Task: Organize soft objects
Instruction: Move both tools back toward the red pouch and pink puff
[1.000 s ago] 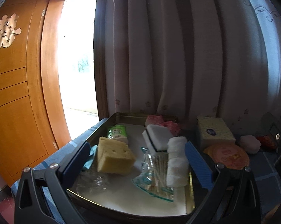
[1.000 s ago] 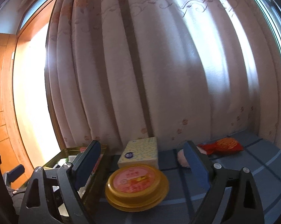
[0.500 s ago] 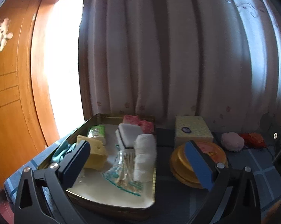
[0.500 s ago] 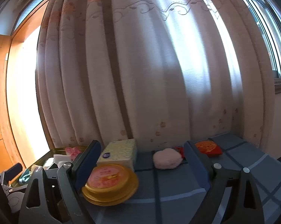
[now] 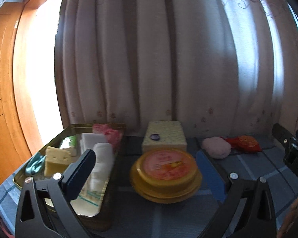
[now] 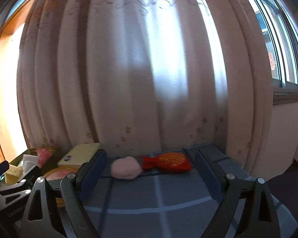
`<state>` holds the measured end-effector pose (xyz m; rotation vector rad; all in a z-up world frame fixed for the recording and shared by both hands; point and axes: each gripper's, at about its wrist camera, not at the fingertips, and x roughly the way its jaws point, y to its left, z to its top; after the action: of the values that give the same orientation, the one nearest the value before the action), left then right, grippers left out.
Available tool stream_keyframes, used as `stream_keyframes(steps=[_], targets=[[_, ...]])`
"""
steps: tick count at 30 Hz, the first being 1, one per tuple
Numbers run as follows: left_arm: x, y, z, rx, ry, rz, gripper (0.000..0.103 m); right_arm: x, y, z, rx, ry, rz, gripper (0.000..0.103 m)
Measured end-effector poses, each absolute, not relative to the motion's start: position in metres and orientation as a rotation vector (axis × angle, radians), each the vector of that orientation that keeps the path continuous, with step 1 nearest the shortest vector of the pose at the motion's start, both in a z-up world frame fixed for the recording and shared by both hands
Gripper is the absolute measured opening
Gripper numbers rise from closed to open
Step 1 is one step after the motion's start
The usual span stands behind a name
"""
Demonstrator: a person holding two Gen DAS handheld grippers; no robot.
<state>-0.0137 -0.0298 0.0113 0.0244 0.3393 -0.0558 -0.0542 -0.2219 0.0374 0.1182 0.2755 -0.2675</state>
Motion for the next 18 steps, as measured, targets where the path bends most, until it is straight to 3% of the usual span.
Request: stream_keyframes(steps=[18], targets=[[-0.002,-0.124,0.007,0.105,0.416,-0.224,0.103,-0.013,-0.296,0.025,-0.009,0.474,-0.205,0.092]])
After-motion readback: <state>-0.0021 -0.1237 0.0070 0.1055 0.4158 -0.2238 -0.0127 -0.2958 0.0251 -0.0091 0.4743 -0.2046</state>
